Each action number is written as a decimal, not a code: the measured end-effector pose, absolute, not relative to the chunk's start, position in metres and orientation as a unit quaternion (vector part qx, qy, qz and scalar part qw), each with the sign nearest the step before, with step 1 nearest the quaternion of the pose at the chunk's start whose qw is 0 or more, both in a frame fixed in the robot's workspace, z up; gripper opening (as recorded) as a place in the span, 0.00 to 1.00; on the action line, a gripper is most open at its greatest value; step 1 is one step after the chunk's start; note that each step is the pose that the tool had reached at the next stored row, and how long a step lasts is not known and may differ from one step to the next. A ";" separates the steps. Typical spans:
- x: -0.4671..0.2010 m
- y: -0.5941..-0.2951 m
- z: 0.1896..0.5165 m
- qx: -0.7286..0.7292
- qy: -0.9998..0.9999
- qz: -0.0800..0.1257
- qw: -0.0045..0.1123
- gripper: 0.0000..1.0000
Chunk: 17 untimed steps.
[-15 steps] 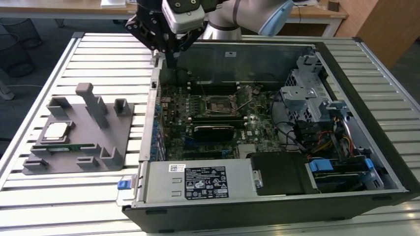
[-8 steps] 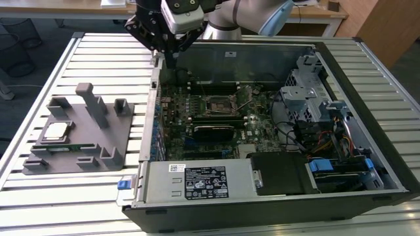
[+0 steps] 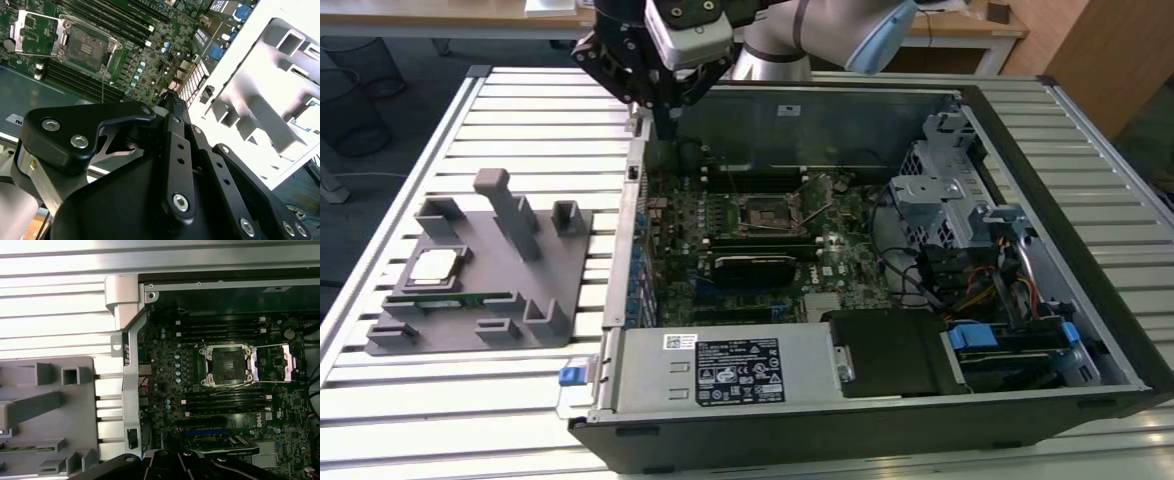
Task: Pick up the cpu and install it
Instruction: 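Reach for the cpu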
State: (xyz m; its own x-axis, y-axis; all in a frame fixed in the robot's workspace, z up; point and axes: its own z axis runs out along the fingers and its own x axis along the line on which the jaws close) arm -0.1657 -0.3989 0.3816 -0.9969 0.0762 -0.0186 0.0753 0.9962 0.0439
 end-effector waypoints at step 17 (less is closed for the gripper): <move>-0.169 -0.399 0.380 0.038 0.999 0.022 0.009 0.11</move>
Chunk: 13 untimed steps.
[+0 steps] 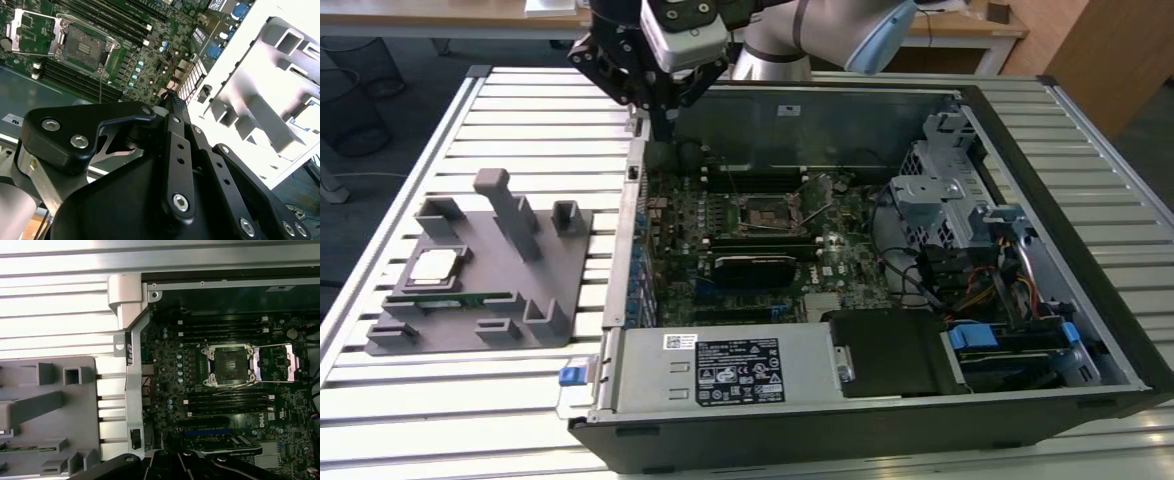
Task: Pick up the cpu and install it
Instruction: 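Reach for the cpu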
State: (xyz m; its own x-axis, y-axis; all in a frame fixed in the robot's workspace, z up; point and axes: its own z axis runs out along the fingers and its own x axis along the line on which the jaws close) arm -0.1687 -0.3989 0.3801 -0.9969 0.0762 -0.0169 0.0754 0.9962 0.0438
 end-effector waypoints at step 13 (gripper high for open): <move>-0.171 -0.399 0.379 0.038 0.999 0.022 0.009 0.11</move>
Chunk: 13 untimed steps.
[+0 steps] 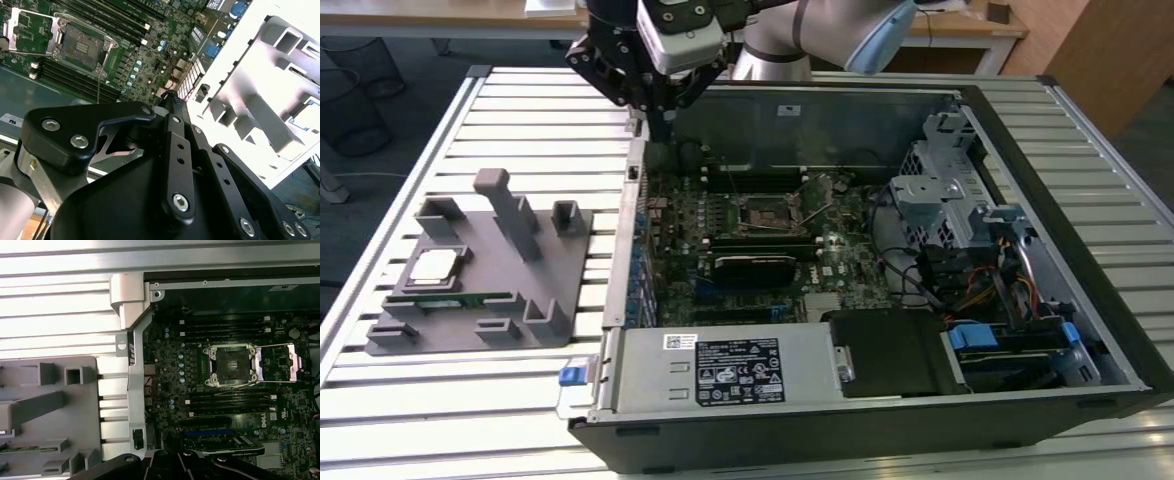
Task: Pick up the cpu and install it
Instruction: 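Reach for the cpu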
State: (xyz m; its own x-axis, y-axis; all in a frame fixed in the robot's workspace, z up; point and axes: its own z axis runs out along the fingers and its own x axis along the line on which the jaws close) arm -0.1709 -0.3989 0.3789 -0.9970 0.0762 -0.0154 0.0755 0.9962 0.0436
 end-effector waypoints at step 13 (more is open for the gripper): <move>-0.173 -0.399 0.378 0.038 0.999 0.022 0.008 0.11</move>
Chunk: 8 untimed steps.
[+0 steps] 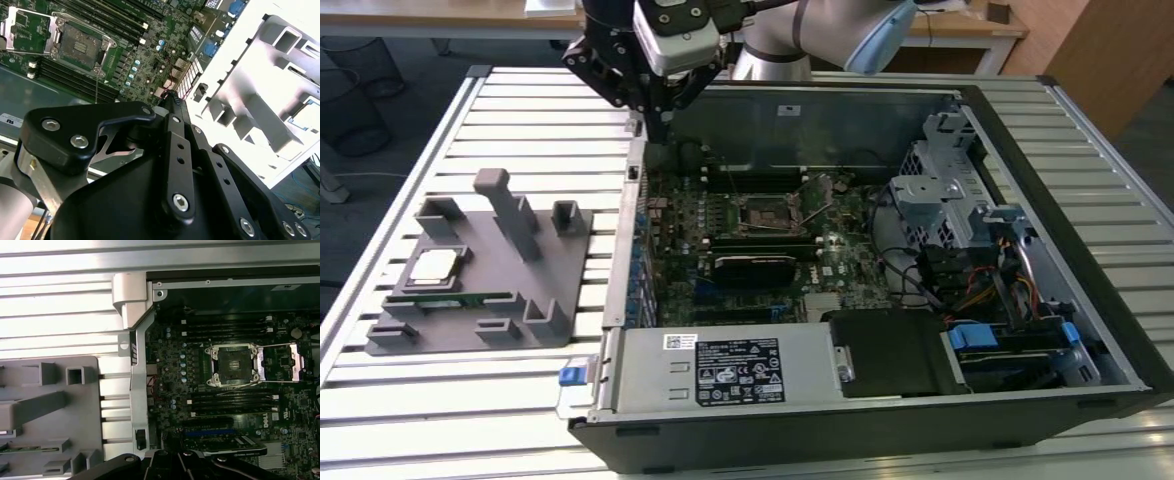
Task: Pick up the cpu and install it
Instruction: 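Reach for the cpu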
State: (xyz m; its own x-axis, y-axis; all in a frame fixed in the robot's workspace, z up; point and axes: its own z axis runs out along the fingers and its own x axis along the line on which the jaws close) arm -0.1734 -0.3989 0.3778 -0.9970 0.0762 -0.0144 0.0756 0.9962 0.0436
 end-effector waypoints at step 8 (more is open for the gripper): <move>-0.176 -0.399 0.377 0.038 0.999 0.021 0.007 0.11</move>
